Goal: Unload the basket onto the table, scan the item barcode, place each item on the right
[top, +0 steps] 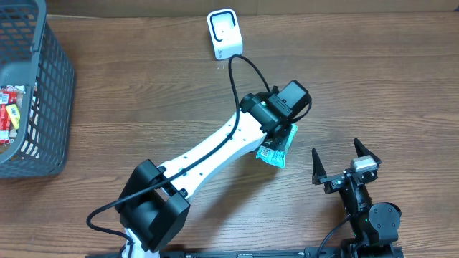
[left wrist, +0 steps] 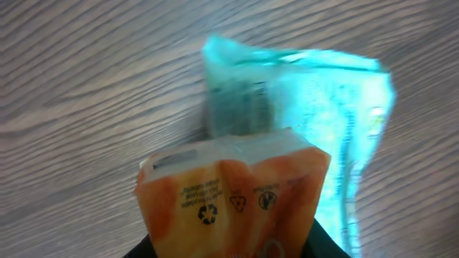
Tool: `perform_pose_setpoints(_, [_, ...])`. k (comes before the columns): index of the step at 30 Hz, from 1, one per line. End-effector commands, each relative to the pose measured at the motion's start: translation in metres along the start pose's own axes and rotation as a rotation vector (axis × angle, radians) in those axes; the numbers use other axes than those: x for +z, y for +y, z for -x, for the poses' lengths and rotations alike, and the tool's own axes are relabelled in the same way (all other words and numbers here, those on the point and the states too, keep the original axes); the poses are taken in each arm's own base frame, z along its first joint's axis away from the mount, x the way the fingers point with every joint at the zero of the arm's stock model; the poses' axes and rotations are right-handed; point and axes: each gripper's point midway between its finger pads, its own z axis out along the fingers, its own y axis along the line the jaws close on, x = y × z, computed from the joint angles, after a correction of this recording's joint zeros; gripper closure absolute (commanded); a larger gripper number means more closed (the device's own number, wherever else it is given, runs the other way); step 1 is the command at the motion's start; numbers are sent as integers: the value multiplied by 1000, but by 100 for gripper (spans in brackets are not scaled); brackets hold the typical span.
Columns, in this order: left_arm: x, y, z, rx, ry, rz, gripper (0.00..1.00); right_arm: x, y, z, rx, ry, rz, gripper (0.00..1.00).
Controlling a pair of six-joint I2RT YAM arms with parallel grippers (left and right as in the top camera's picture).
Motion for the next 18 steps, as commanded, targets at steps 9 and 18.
perform_pose_setpoints(9, [-12, 72, -7, -143, 103, 75, 72, 0, 0, -3, -2, -1, 1, 0])
perform_pose_setpoints(18, [21, 71, -38, -182, 176, 75, 68, 0, 0, -2, -2, -1, 1, 0])
